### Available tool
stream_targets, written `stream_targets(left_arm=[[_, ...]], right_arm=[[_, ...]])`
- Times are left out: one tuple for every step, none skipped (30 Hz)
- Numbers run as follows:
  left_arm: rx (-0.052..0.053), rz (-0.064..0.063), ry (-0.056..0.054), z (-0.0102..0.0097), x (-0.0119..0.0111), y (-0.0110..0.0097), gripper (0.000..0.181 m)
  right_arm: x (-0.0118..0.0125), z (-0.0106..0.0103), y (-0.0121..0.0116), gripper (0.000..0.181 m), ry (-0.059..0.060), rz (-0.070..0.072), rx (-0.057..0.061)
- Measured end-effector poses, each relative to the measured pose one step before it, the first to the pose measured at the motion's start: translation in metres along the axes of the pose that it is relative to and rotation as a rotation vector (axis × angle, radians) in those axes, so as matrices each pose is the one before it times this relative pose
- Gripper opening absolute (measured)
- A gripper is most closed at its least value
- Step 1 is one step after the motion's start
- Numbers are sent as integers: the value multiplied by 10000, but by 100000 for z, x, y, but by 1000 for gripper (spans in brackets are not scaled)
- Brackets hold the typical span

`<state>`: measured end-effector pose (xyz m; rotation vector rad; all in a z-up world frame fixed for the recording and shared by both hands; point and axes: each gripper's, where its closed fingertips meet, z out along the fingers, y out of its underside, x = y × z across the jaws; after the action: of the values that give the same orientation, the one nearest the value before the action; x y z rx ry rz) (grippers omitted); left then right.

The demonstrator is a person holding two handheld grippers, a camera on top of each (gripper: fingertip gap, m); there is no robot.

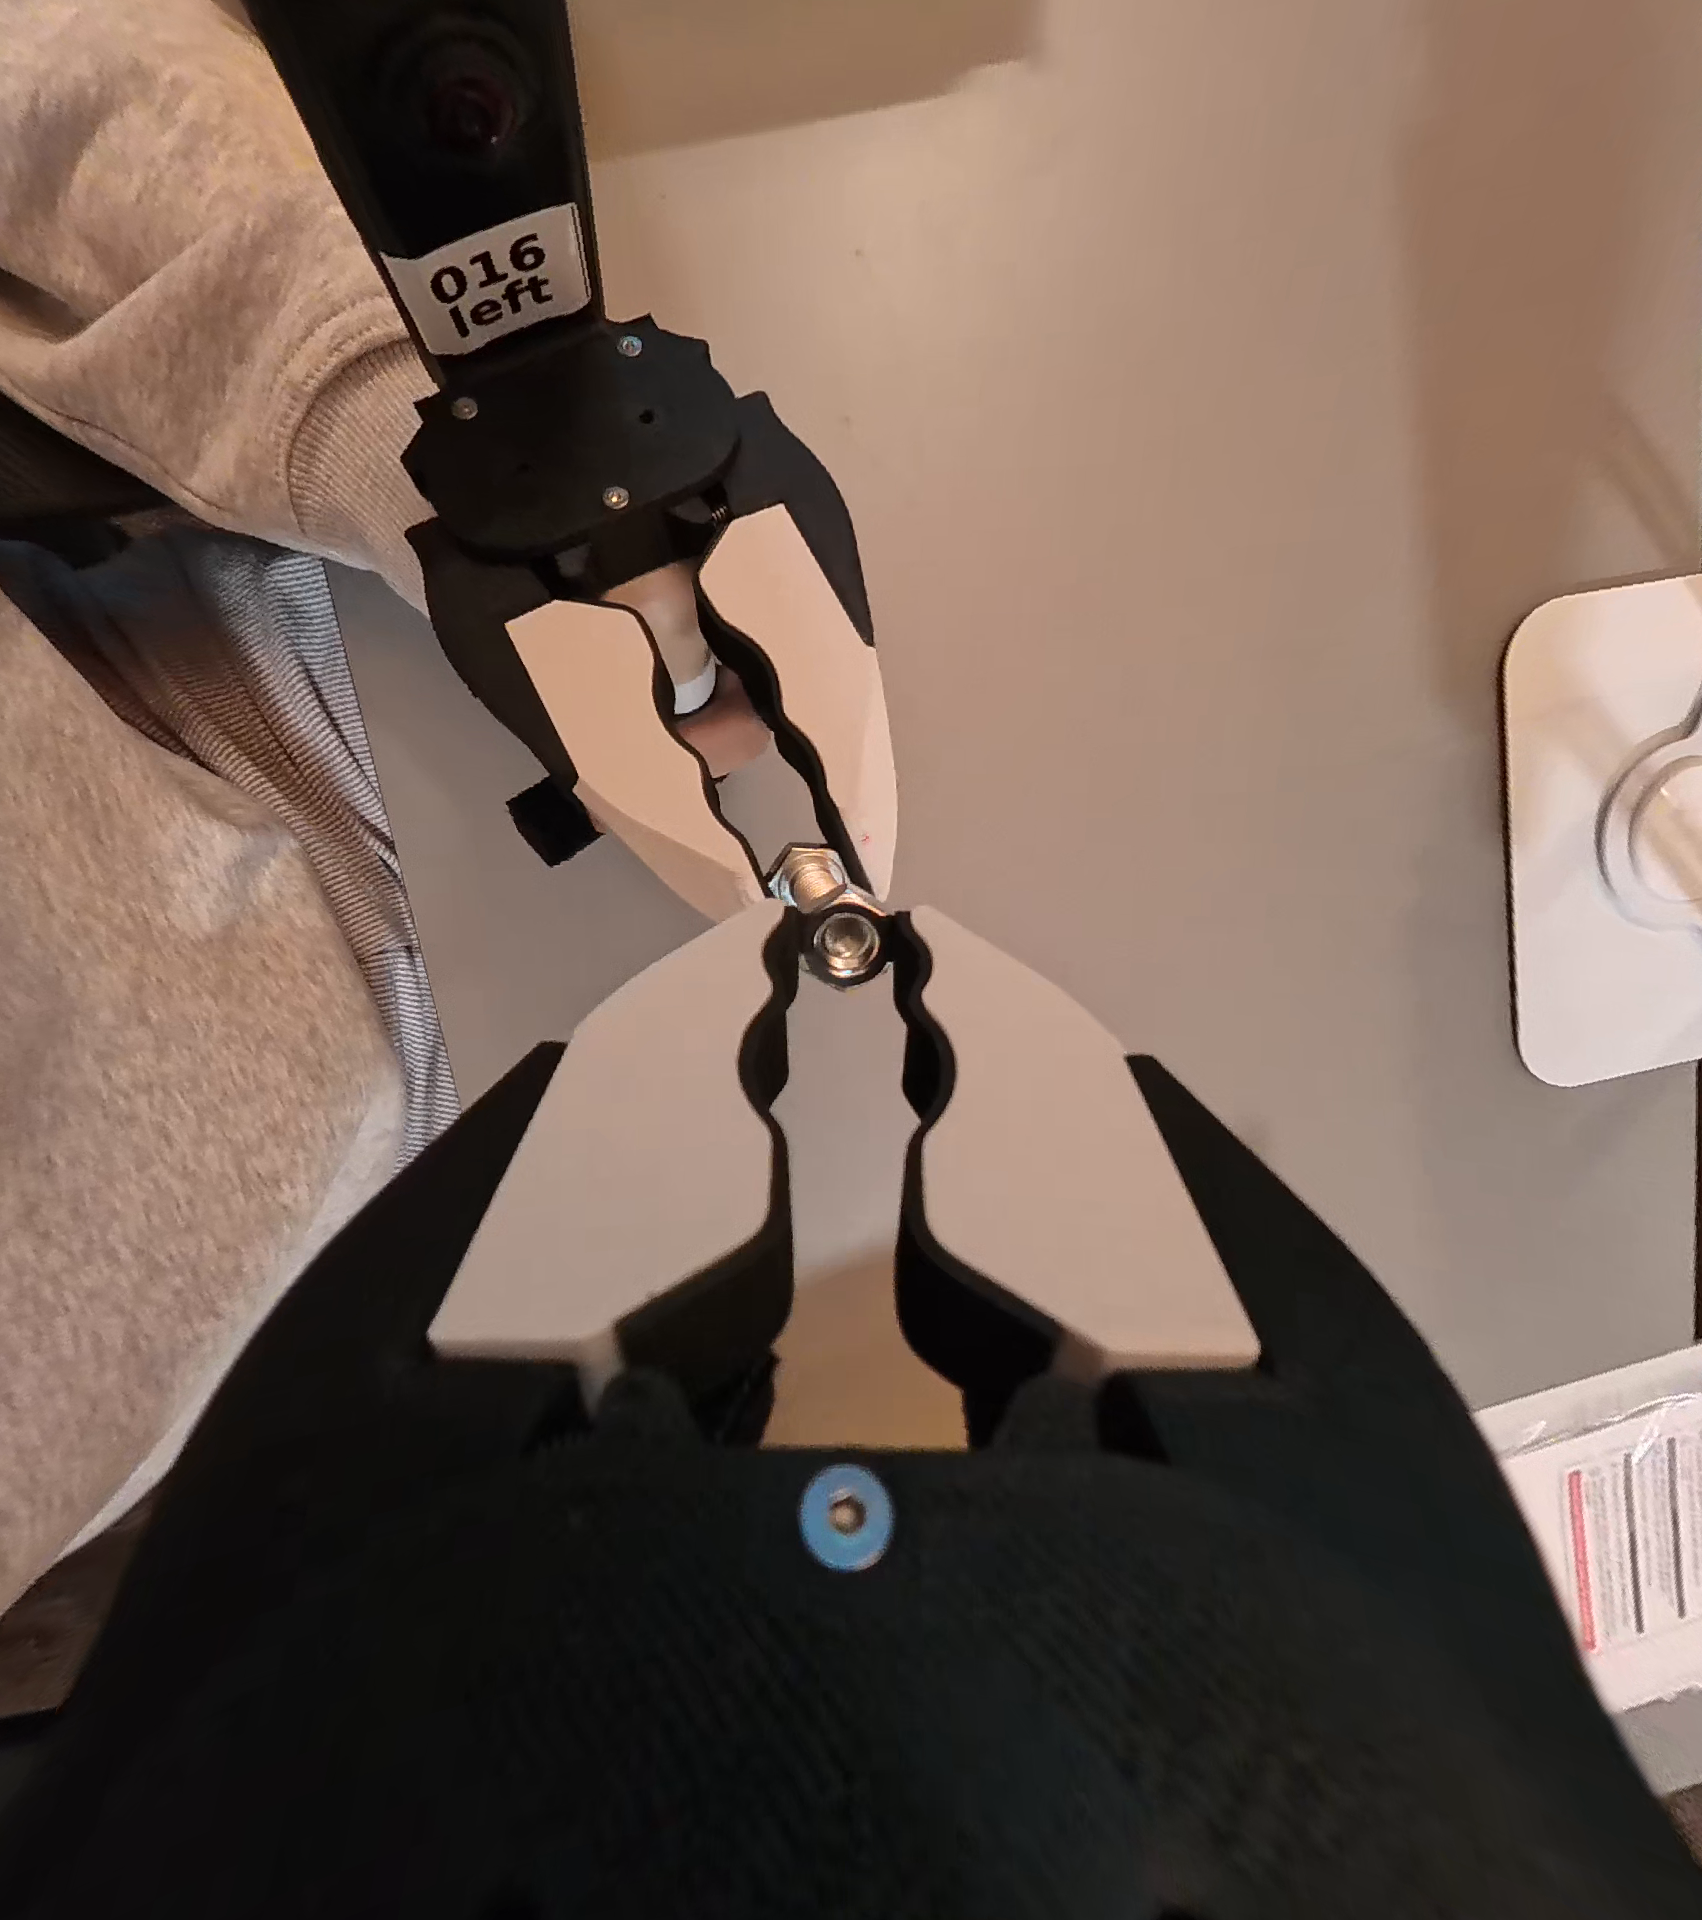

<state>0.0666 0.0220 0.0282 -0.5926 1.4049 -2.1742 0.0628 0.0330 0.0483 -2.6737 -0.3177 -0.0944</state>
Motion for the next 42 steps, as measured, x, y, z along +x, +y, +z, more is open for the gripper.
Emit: stream_targets(left_arm=[[-2,35,-26,-7,-14,-7,19],[-19,53,-26,6,-8,17,19],[-38,90,-39,18,-13,66,19],[-20,90,-56,4,-32,31,19],[-16,69,-36,-3,-26,19,19],[-3,28,-15,-1,-26,6,19],[5,5,-6,-3,-3,-8,19],[-11,-2,16,11,13,21,19],[-14,2,9,10,15,27,19],[-14,16,7,4,15,47,19],[-14,-5,31,12,46,59,19],[6,-31,27,9,41,14,19],[12,-24,15,-5,2,-12,19],[12,-11,9,-7,-7,-24,19],[24,-9,8,-16,14,-45,19],[37,-10,17,-11,26,-52,19],[29,-23,37,-17,47,-44,19],[36,-25,21,-16,23,-66,19],[32,-11,3,-12,-6,-57,19],[21,-8,28,-14,41,-51,19],[20,0,21,3,39,-52,19],[23,25,10,-5,37,-58,19],[-7,13,17,-2,36,-9,19],[6,-3,10,-1,23,-10,19],[11,-8,6,-5,15,-20,19],[4,-11,6,-6,-4,-10,19],[10,-19,6,-1,1,-18,19],[21,-30,4,-13,-20,-32,19],[22,-48,5,-21,-26,-39,19],[27,-52,0,-22,-49,-60,19],[38,-49,-14,-31,-68,-72,19],[31,-61,-12,-31,-79,-63,19],[36,-71,-20,-33,-96,-63,19],[40,-73,-22,-31,-89,-80,19],[34,-70,-17,-33,-94,-64,19],[37,-56,-23,-28,-84,-64,19],[33,-46,-20,-30,-72,-56,19],[26,-54,-10,-22,-57,-42,19],[35,-58,-8,-23,-56,-58,19],[53,-71,9,-21,-9,-86,19],[58,-97,24,-17,12,-119,19],[81,-121,31,-12,38,-177,19]], right_arm=[[-1,32,-15,18,-9,39,-17],[-18,43,26,18,-11,36,-27],[13,44,31,18,-8,41,-33],[18,23,33,18,-4,51,-19],[12,25,14,18,-12,72,2],[14,0,4,18,-19,81,17],[2,-1,1,18,-19,69,22],[-11,9,16,18,-21,40,12],[-7,14,44,18,-13,19,-6],[-19,13,43,18,-16,19,-13],[-29,18,30,18,-24,-8,-6],[-26,-4,-3,18,2,-64,12],[-4,-1,7,18,30,-92,16],[-7,-16,-9,18,33,-77,15],[-21,-20,-42,18,16,-52,23],[-32,-26,-46,18,-4,-30,27],[-40,-29,-60,18,-17,-23,23],[-25,-25,-45,18,-6,-27,21],[-4,-11,-31,18,9,-33,17],[21,19,-3,19,17,-38,-10],[53,39,67,21,35,-24,-57],[63,40,93,26,36,7,-76],[10,21,30,28,-17,15,-33],[-23,-11,-33,29,-38,4,35],[12,-28,-65,30,-11,-10,55],[40,-56,-59,31,11,-19,41],[65,-80,-55,32,28,-23,39],[79,-113,-80,33,48,-19,56],[86,-153,-107,33,52,-9,87],[56,-202,-167,34,39,-2,133],[75,-253,-201,35,57,5,196],[130,-316,-248,36,102,10,267],[164,-362,-258,37,134,19,325],[168,-386,-236,37,135,38,372],[191,-407,-202,37,142,62,427],[204,-408,-145,37,143,89,472],[205,-380,-64,37,126,130,492],[220,-361,12,37,125,175,509],[209,-304,114,37,118,205,507],[161,-246,210,36,104,213,492],[125,-174,286,36,92,200,491],[69,-113,346,36,86,178,483]])
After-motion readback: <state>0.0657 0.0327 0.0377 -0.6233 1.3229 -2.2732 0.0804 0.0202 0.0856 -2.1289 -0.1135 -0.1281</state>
